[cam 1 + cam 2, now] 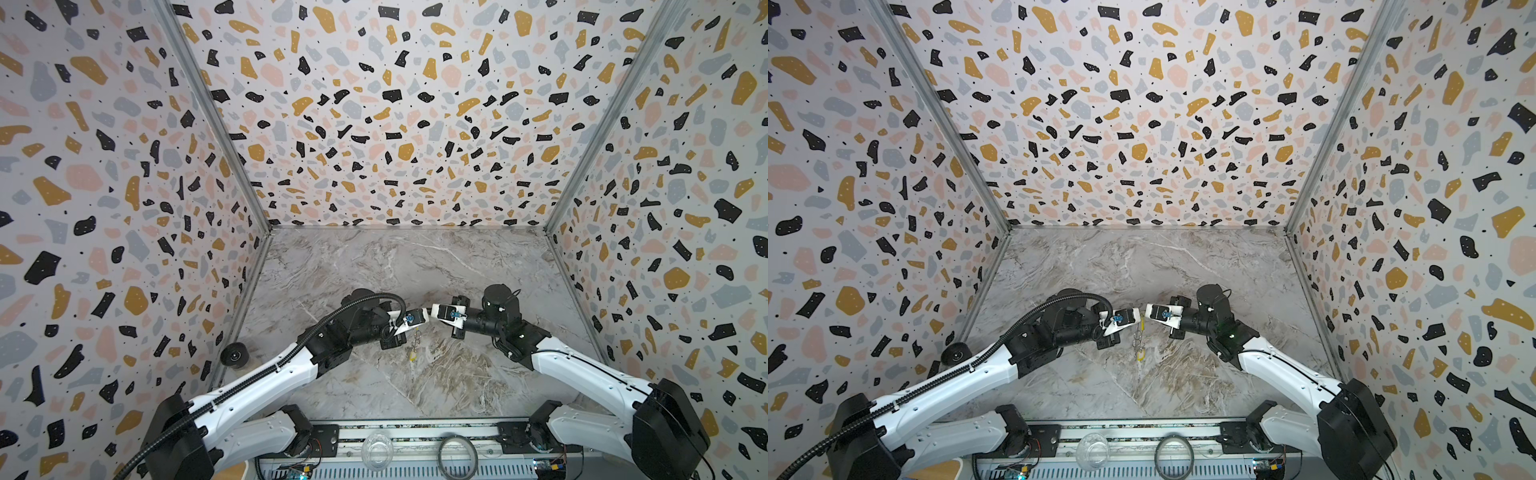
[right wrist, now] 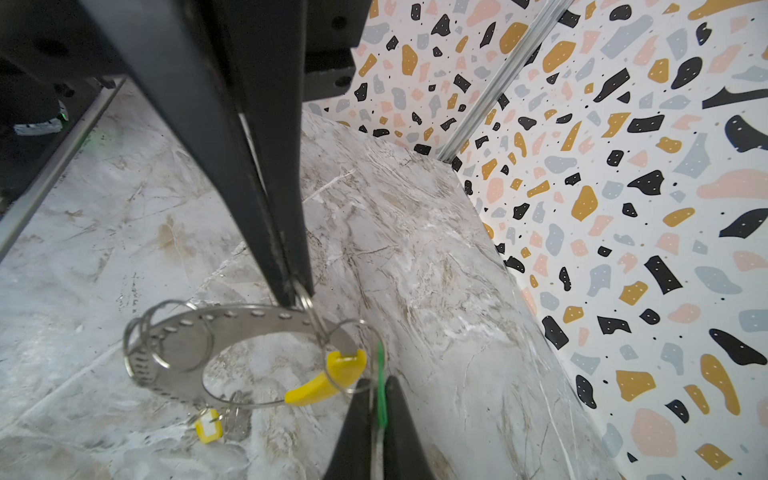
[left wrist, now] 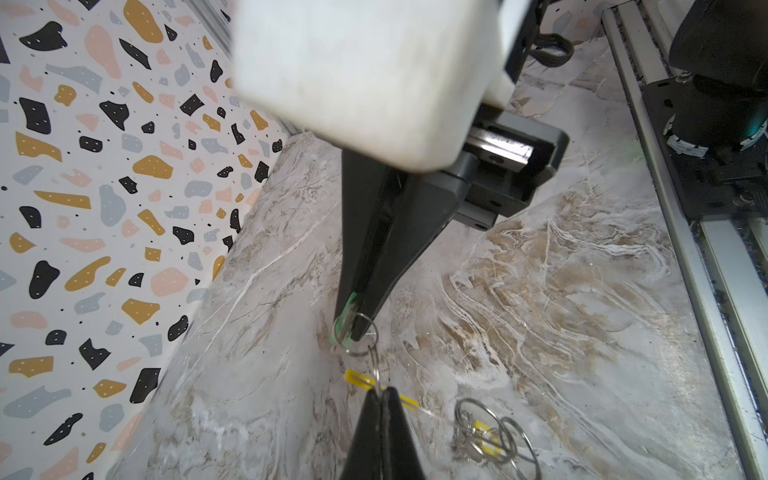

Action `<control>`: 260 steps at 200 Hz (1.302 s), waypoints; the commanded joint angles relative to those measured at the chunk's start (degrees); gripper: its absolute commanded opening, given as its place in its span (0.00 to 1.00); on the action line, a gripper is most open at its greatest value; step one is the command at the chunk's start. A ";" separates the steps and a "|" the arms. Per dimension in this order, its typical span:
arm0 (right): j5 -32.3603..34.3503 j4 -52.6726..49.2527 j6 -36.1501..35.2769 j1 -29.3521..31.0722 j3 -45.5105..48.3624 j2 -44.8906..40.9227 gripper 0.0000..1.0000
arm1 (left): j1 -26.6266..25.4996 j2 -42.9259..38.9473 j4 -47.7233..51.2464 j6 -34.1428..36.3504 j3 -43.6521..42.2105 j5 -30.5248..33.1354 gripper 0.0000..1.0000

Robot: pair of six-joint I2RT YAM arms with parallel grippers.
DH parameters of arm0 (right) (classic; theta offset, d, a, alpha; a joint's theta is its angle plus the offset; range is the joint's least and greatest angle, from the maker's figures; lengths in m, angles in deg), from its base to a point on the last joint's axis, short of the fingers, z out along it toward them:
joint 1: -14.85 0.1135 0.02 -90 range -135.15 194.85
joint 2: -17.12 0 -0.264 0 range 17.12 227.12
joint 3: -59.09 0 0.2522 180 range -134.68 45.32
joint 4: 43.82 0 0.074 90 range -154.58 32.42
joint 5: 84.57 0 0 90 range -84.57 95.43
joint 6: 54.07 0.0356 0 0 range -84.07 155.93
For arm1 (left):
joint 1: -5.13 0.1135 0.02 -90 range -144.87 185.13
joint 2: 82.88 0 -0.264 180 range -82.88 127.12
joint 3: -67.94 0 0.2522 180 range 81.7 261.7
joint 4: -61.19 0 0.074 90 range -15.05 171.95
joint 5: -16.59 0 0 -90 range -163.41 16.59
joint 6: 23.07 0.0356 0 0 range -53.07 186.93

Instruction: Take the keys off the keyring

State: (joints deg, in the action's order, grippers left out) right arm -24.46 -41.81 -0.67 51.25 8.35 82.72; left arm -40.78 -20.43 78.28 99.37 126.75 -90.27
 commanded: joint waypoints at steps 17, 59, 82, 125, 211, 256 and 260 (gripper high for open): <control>2.89 -2.42 -1.28 -0.44 -3.63 -2.62 0.00 | -0.23 0.60 2.16 0.24 1.94 -0.46 0.00; 2.95 -4.69 -2.46 -0.41 -4.99 -3.42 0.00 | -0.22 1.77 3.06 0.51 2.36 0.11 0.00; 3.43 -5.46 -2.94 -0.36 -5.85 -3.83 0.00 | -0.23 2.52 3.37 0.61 2.62 0.39 0.00; 5.27 -8.26 -4.49 -0.02 -7.48 -4.26 0.00 | -0.23 3.89 3.36 0.51 3.01 0.78 0.00; 10.11 -16.90 -6.62 1.04 -12.47 -2.06 0.00 | 2.08 3.94 -4.56 -3.98 1.61 -1.15 0.01; 11.46 -23.54 -6.44 1.23 -17.26 0.50 0.00 | 4.95 1.22 -14.23 -8.69 -3.85 -2.41 0.38; 11.71 -24.01 -6.38 1.23 -17.62 0.78 0.00 | 5.02 1.11 -14.98 -9.13 -4.08 -2.28 0.39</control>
State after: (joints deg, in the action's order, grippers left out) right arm -14.52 -61.53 -6.88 52.26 -5.04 82.48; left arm -36.54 -17.59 70.50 93.71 124.74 -91.45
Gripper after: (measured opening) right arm 0.082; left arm 0.356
